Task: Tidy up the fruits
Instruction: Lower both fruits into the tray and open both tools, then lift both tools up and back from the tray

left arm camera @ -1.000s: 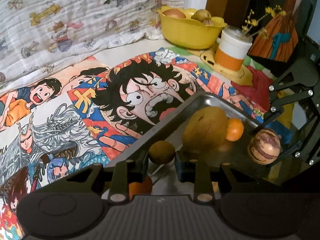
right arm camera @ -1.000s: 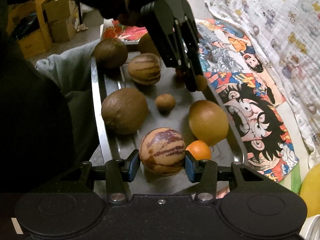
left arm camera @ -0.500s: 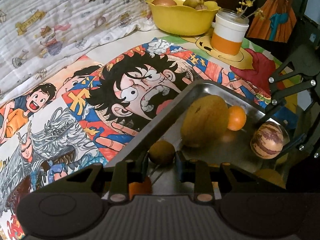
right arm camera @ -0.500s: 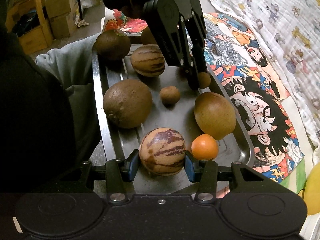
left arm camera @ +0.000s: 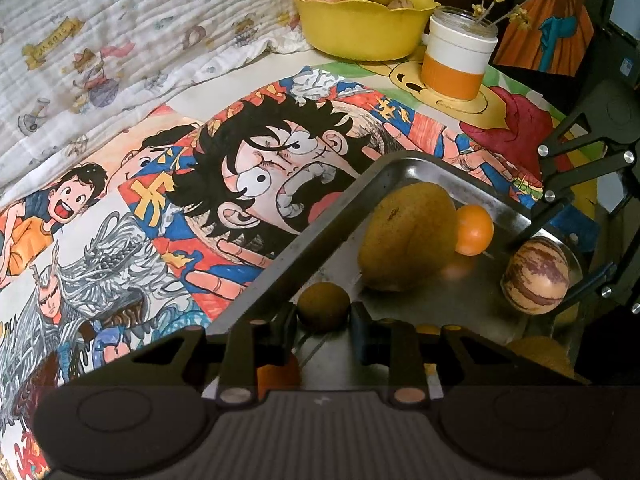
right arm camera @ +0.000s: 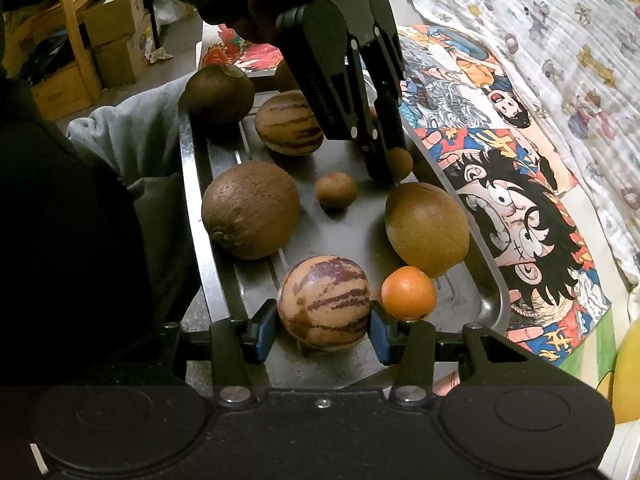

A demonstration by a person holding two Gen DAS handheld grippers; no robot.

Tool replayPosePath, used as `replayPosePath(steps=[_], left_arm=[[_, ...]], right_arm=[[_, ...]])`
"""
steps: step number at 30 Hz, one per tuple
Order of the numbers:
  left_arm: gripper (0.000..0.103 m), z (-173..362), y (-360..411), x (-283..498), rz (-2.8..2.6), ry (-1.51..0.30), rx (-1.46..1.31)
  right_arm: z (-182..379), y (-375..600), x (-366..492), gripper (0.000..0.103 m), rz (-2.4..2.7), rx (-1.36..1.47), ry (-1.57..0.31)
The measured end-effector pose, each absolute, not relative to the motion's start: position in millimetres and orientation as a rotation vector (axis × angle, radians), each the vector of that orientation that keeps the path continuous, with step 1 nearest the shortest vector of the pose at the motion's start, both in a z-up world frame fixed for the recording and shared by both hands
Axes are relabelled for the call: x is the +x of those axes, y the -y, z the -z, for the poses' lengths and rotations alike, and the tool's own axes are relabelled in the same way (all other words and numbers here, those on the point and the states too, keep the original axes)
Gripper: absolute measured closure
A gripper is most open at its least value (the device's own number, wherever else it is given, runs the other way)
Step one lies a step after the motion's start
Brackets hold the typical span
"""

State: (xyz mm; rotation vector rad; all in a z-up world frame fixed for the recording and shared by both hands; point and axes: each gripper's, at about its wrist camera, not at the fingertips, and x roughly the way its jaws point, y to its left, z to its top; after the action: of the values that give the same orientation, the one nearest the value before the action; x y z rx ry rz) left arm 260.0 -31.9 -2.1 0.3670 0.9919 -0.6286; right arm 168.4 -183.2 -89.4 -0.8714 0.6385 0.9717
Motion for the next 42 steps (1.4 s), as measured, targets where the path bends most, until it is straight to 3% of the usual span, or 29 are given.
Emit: replayPosePath(steps=[13, 31, 42], left_arm=[[0.064, -3, 36, 254, 0.608, -0.993, 0.397], [0.029, -31, 37, 226, 0.528, -0.919, 0.416], [0.007, -50, 25, 196, 0.45, -0.84, 0.325]], right_arm=[[91, 188, 166, 0.051, -0.946, -0.857, -0.619], [86, 200, 152, 0.037, -0.896, -0.786, -0.527], [81, 209, 135, 0.022, -0.847, -0.717, -0.452]])
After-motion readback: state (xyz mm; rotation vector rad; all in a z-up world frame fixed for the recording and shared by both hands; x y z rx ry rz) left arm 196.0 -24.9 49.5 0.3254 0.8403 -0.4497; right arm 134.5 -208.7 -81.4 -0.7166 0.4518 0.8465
